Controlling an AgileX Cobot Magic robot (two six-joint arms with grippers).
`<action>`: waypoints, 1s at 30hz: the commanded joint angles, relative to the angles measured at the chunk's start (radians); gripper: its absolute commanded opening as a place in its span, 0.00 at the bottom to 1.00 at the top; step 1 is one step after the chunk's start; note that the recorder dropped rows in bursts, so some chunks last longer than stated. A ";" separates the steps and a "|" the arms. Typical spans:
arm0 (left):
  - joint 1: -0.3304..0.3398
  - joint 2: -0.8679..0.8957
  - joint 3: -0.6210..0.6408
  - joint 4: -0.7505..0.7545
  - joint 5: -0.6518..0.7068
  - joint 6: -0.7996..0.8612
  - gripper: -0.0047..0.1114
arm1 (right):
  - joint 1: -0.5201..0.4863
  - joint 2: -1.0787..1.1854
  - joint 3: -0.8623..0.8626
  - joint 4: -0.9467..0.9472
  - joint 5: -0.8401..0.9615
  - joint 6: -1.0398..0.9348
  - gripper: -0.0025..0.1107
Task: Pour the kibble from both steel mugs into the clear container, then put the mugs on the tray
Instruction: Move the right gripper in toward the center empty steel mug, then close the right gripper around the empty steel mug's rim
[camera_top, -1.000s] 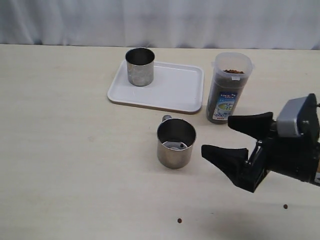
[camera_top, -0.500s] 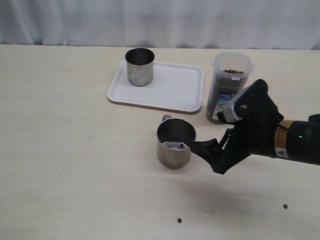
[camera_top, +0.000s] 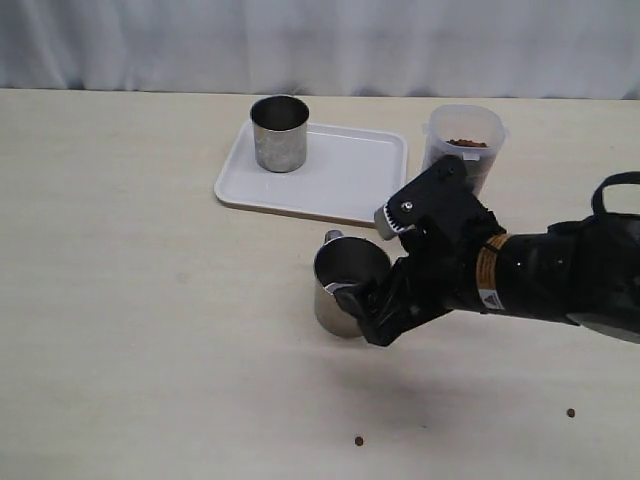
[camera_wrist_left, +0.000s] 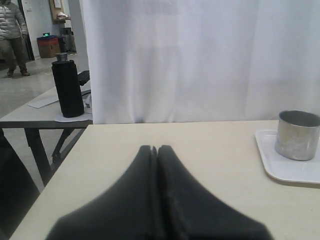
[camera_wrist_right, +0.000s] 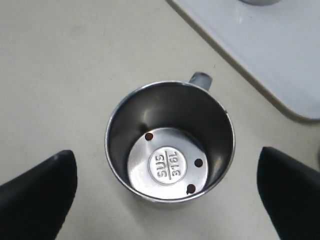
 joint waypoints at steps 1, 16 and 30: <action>-0.005 -0.004 0.003 0.001 -0.002 -0.006 0.04 | 0.003 0.060 -0.023 0.037 0.003 0.004 0.99; -0.005 -0.004 0.003 0.001 -0.002 -0.006 0.04 | 0.003 0.269 -0.169 0.037 0.006 -0.002 0.99; -0.005 -0.004 0.003 0.001 -0.003 -0.006 0.04 | 0.003 0.305 -0.191 0.036 0.006 0.001 0.81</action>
